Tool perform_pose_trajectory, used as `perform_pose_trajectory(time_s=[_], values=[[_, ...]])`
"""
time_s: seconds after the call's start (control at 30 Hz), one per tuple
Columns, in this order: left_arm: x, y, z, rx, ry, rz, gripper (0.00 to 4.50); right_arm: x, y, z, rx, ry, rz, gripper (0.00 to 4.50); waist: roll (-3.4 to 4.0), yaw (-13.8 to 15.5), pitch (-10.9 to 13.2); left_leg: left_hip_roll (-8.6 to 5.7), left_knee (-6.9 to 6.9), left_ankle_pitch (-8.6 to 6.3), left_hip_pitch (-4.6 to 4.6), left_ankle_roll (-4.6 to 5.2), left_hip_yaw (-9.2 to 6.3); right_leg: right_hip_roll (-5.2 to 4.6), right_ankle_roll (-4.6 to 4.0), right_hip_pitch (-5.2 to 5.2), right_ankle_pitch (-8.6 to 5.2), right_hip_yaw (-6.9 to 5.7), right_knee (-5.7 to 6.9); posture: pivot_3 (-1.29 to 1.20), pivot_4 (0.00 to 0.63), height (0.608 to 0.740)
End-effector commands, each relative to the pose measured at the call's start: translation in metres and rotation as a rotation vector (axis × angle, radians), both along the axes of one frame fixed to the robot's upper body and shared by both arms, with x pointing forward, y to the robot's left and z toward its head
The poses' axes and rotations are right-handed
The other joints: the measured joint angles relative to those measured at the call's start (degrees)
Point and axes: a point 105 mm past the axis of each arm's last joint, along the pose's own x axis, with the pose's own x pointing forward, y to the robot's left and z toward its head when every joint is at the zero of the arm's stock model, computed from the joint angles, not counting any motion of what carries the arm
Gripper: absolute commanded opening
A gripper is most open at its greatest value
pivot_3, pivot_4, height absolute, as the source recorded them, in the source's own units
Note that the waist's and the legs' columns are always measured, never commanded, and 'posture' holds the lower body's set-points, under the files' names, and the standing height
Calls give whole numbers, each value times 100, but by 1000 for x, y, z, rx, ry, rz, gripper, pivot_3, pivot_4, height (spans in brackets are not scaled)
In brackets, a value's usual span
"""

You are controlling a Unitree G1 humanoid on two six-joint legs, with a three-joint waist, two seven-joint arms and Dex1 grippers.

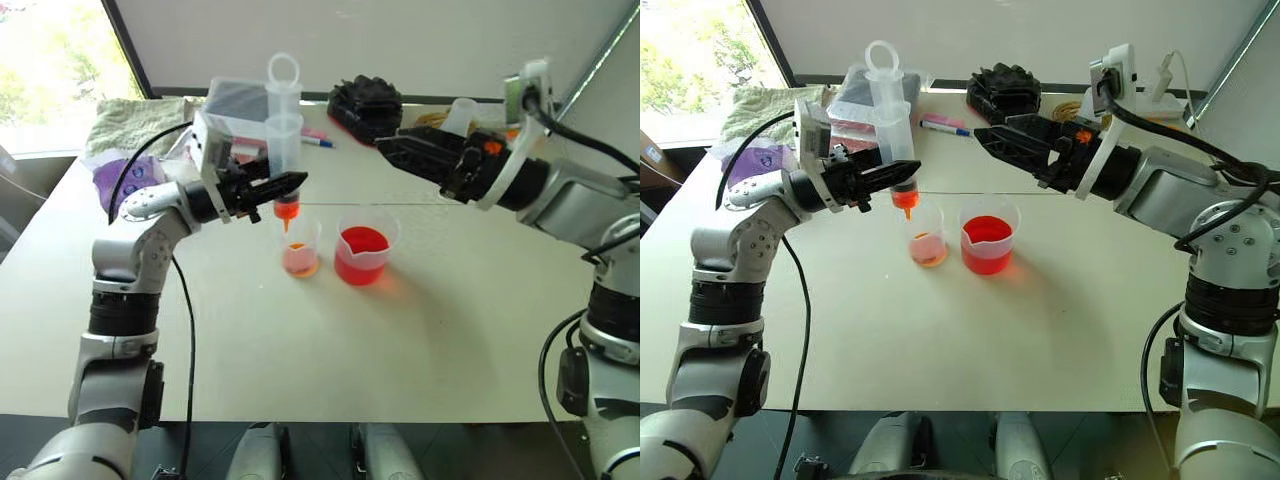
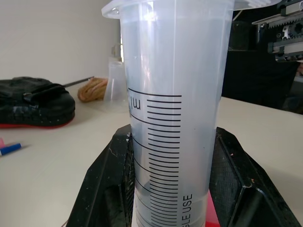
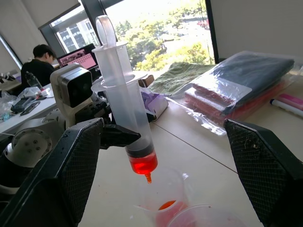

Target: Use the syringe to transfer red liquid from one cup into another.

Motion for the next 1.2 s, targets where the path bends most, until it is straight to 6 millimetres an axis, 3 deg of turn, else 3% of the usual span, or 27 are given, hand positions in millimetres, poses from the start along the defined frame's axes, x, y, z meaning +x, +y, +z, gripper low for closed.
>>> perform_pose_trajectory(time_s=[0.03,0.4,0.83,1.2], values=[[2,-3,0,-4,-77,27,1529,-11,2,21,-12,-80,16,4230,0,-3,0,0,0,0,0,0,0,0,0,0,0,0,0,0,150,740],[4,-2,-10,-20,-108,38,1529,-6,30,33,-54,-78,34,4230,0,-15,0,2,-1,-1,1,1,0,-3,0,-1,0,-2,1,0,150,740],[1,-7,-14,-1,-111,18,1529,25,65,37,-35,-107,-86,4230,0,-17,0,1,0,0,-2,0,-1,-5,1,-3,1,-9,3,0,150,740],[0,-6,-16,7,-112,25,1529,28,85,36,-26,-104,-79,4230,1,-29,0,2,0,0,-2,0,-1,-5,1,-4,1,-12,6,0,150,740]])
